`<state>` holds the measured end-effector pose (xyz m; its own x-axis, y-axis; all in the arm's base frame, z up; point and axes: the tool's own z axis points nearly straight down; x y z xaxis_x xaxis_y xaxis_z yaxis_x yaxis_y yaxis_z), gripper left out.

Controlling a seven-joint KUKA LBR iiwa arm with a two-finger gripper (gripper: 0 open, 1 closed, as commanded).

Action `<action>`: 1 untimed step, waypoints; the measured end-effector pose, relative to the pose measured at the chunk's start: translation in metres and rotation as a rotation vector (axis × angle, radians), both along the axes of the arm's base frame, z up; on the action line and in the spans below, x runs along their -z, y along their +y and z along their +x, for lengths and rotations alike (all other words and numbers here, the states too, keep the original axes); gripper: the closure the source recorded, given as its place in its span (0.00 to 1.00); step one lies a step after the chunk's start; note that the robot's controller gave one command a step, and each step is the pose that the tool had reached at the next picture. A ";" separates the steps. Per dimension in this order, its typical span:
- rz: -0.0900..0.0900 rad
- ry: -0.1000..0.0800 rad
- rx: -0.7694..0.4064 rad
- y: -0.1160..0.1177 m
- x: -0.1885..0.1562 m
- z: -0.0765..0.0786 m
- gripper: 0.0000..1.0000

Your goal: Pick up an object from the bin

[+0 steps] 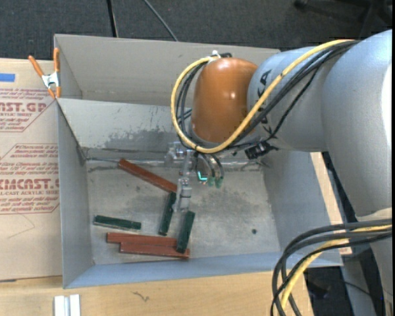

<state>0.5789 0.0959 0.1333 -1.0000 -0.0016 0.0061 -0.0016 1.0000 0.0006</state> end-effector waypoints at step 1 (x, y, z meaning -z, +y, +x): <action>0.000 -0.001 0.084 0.007 0.067 0.007 0.00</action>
Offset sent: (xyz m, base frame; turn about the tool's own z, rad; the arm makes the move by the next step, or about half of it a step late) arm 0.0084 0.0061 -0.0633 0.0849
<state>0.5859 0.1031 0.0663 -0.9966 0.0827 0.0051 0.0827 0.9966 0.0007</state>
